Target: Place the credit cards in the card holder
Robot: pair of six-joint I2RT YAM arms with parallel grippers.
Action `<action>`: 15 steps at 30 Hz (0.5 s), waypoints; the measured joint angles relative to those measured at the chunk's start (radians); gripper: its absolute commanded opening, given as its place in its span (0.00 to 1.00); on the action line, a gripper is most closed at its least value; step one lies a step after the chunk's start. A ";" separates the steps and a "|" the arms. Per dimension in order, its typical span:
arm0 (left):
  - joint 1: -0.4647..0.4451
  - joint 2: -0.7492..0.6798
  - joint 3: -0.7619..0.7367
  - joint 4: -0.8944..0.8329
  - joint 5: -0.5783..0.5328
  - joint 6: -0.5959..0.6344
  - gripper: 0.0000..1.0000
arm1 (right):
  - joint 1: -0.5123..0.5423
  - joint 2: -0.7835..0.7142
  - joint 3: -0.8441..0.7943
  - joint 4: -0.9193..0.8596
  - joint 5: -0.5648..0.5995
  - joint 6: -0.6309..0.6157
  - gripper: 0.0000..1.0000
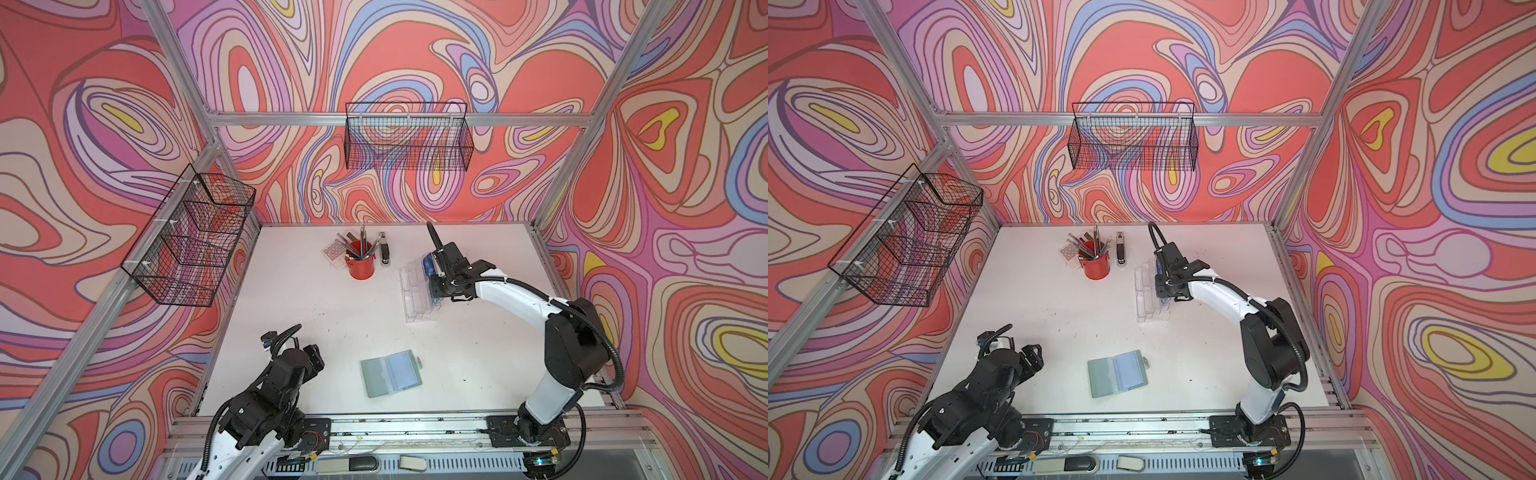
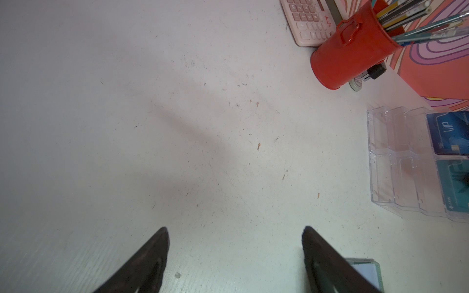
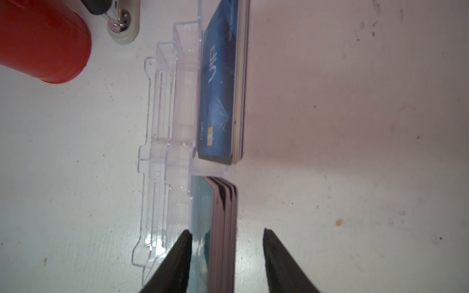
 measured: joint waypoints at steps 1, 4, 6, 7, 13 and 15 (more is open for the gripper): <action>0.000 0.000 0.000 0.000 0.000 0.000 0.84 | 0.000 -0.023 -0.007 0.000 -0.011 0.001 0.46; 0.000 0.000 0.000 0.000 0.000 0.000 0.84 | 0.000 -0.066 -0.027 0.012 -0.042 0.004 0.43; 0.000 0.000 0.000 0.000 0.000 0.000 0.84 | 0.000 -0.081 -0.043 0.022 -0.060 0.007 0.41; 0.000 0.000 0.000 0.000 0.000 0.000 0.84 | 0.000 -0.087 -0.055 0.026 -0.071 0.008 0.40; 0.000 0.000 0.000 0.000 0.000 0.000 0.84 | 0.000 -0.093 -0.082 0.035 -0.117 0.011 0.39; 0.000 0.000 0.000 0.000 0.000 0.000 0.84 | 0.000 -0.093 -0.082 0.040 -0.124 0.011 0.38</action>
